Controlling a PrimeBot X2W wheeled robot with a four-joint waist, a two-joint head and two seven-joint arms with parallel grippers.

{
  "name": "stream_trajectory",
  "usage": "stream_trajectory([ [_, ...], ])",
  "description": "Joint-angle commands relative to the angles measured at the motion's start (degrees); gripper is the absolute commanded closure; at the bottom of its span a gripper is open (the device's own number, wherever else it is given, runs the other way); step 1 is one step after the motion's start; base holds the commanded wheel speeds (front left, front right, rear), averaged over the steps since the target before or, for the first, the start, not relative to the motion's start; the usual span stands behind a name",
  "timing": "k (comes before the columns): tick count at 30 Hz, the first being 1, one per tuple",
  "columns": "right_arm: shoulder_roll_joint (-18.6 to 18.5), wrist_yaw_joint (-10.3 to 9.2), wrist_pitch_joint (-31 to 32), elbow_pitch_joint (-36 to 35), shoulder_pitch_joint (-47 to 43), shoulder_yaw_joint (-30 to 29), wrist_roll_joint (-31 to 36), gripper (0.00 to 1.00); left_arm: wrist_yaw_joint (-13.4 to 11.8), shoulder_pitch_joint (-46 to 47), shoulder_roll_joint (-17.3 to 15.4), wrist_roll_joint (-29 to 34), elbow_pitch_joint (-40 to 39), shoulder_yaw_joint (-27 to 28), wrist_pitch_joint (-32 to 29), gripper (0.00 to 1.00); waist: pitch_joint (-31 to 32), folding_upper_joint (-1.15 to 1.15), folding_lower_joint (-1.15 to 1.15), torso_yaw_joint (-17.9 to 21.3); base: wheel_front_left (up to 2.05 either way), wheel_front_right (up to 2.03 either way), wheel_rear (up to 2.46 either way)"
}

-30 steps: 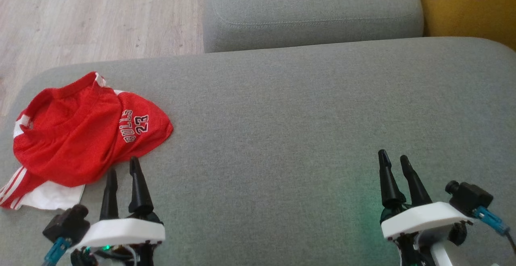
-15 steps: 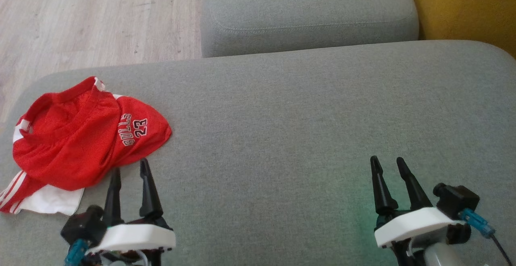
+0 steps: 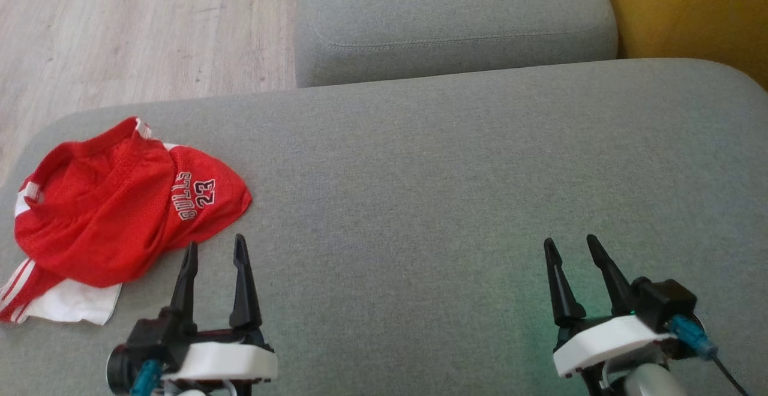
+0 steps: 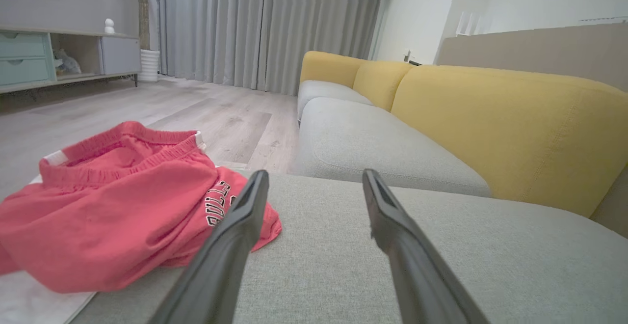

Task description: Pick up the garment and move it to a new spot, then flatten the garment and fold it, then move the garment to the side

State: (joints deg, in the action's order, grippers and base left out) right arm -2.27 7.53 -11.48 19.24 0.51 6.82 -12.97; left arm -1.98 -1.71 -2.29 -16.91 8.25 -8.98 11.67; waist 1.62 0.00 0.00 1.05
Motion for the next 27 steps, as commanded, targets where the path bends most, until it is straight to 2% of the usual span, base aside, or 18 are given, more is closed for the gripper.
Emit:
stream_trajectory([
  [1, -0.5, -0.04, -1.0, -1.6, 1.9, 1.5, 1.9, 0.00, 0.0, 1.4, -0.5, 2.0, -2.0, 1.2, 0.8, 0.00, 0.0, 0.00, 0.00, 0.1, 0.00, 0.00, 0.00],
  [14, -0.6, -0.04, -3.5, -2.1, 1.9, 2.8, 12.8, 0.00, -0.7, 1.3, -0.6, 11.3, 0.3, 0.3, 3.3, 0.00, 0.0, 0.00, 0.00, 0.8, 0.00, 0.00, 0.00],
  [27, -0.6, -0.04, -3.5, -2.0, 2.2, 3.0, 12.8, 0.00, -0.8, 1.8, -0.6, 11.3, 3.0, 0.7, 3.3, 0.00, -0.3, 0.00, 0.00, 1.3, 0.00, 0.00, 0.00],
])
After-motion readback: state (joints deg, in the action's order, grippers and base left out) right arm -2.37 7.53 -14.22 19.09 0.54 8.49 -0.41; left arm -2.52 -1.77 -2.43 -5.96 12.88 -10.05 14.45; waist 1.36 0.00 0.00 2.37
